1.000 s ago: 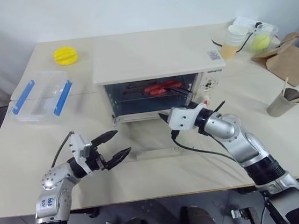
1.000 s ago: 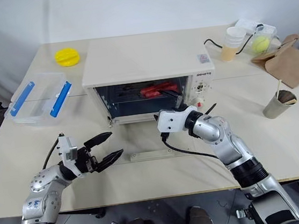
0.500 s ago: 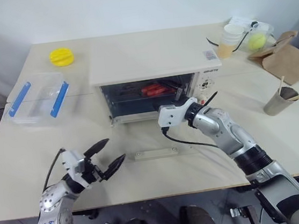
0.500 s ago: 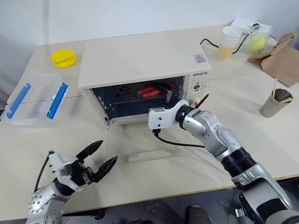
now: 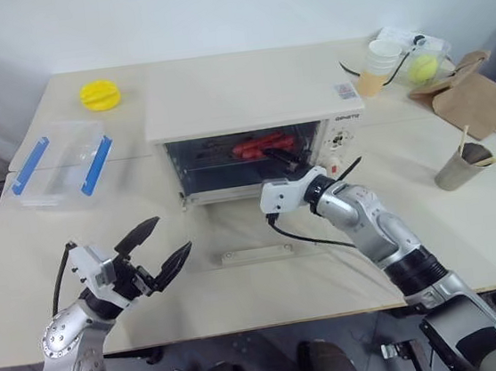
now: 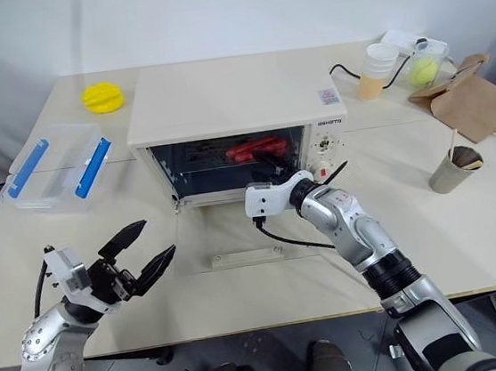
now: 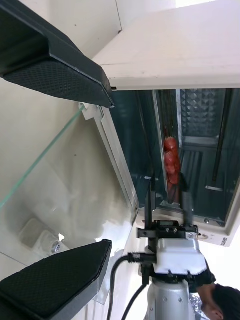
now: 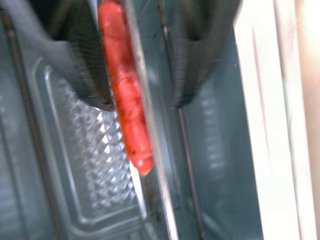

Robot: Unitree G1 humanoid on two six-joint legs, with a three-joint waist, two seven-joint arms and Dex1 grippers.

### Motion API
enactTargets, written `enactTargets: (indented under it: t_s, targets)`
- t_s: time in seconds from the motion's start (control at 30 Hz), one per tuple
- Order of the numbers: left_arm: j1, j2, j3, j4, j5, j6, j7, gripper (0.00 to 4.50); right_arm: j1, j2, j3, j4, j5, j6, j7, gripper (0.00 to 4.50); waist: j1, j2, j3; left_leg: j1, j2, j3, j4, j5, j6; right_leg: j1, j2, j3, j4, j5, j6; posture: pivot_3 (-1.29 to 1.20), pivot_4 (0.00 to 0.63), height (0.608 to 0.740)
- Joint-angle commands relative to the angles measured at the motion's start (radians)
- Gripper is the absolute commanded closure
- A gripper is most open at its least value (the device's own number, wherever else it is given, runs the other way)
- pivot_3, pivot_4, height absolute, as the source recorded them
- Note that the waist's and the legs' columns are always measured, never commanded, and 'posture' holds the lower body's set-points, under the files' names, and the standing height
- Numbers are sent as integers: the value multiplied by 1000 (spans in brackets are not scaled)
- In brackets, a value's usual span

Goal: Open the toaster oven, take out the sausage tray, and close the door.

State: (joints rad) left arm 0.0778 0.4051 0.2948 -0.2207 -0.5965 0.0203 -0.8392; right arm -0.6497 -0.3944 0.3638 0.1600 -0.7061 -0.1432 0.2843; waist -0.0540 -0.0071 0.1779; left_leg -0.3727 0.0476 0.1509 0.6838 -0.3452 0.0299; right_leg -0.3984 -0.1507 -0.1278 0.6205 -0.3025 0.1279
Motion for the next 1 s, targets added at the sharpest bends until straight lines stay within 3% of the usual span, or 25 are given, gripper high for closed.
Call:
enactTargets:
  t_s: [0.03, 0.6, 0.73, 1.0]
  targets:
    - [-13, 13, -2, -28, -17, 3, -8, 0, -5, 7, -2, -21, -1, 25, 4, 3711, 0, 0, 0, 0, 0, 0, 0, 0, 0, 0, 0, 0, 0, 0, 0, 0, 150, 740]
    - [-60, 17, -23, -5, -8, 17, -18, 0, -88, 60, 28, 44, -17, 106, 9, 3711, -1, 0, 0, 0, 0, 0, 0, 0, 0, 0, 0, 0, 0, 0, 0, 0, 150, 740]
    - [-70, 17, -28, -1, -5, 16, -18, 0, -92, 57, 29, 45, -19, 90, 0, 4489, -2, -1, 0, 0, 0, 0, 0, 0, 0, 0, 0, 0, 0, 0, 0, 0, 150, 740]
    - [-126, 23, -58, 21, -4, 35, -34, 0, -112, 42, 15, 27, -15, 57, -8, 4489, -2, -1, -1, 0, 0, 0, 0, 0, -1, 0, 0, -1, 0, 0, 0, 0, 150, 740]
